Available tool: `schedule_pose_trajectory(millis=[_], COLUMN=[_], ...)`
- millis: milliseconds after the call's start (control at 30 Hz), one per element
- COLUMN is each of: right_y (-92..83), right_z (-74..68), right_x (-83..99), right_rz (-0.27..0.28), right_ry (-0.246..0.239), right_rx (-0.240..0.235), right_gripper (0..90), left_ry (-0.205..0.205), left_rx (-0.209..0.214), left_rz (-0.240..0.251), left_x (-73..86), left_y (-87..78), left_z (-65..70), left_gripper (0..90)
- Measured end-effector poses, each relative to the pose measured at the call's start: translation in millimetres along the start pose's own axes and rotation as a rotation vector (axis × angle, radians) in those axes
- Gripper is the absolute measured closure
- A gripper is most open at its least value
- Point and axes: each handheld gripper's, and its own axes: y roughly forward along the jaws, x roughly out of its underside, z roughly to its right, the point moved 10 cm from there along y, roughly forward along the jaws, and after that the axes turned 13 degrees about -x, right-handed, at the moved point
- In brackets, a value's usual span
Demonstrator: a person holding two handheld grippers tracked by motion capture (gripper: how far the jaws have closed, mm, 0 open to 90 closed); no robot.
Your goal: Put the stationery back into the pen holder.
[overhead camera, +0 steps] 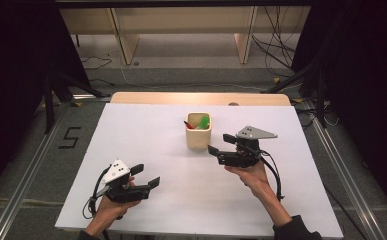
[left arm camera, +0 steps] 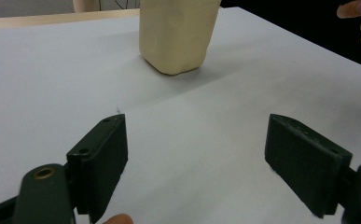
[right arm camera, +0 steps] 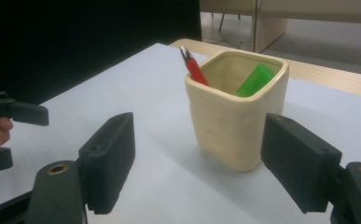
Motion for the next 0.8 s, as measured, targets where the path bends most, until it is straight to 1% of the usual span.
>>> schedule_pose_trajectory(millis=[100, 200, 333, 433, 533, 600, 700, 800], right_y=[-4.6, -8.7, -14.5, -18.6, -23.1, -26.9, -34.2, -42.2], right_z=[-1.6, -2.4, -2.7, -4.2, -6.2, -7.8, -9.6, -13.9], right_x=[5.1, 9.0, 12.8, 19.1, 25.7, 30.3, 36.6, 46.2], right_rz=[-0.007, 0.0, 0.012, 0.004, 0.001, -0.003, 0.003, -0.005], right_ry=[-0.004, 0.007, 0.009, 0.017, 0.004, 0.009, 0.0, -0.003], right_rx=[0.002, -0.009, -0.007, -0.007, -0.005, -0.011, -0.006, -0.006], right_gripper=[25.2, 24.2, 23.4, 22.8, 21.6, 20.6, 20.0, 19.8], left_ry=[0.0, 0.014, 0.009, 0.012, 0.023, 0.022, 0.022, 0.024], left_rx=[0.003, 0.01, 0.015, 0.02, 0.028, 0.03, 0.035, 0.038], left_rz=[-0.003, -0.006, -0.009, -0.008, -0.013, -0.013, -0.017, -0.019], left_x=[0.5, 1.1, 2.6, 2.9, 3.8, 3.4, 3.9, 4.2], left_y=[-0.2, -1.7, -3.9, -4.0, -4.3, -4.7, -5.2, -5.9], left_z=[0.7, 2.4, 1.2, 2.6, 5.0, 5.2, 5.0, 5.3], left_gripper=[20.9, 20.8, 20.5, 20.6, 20.5, 20.5, 20.5, 20.5])
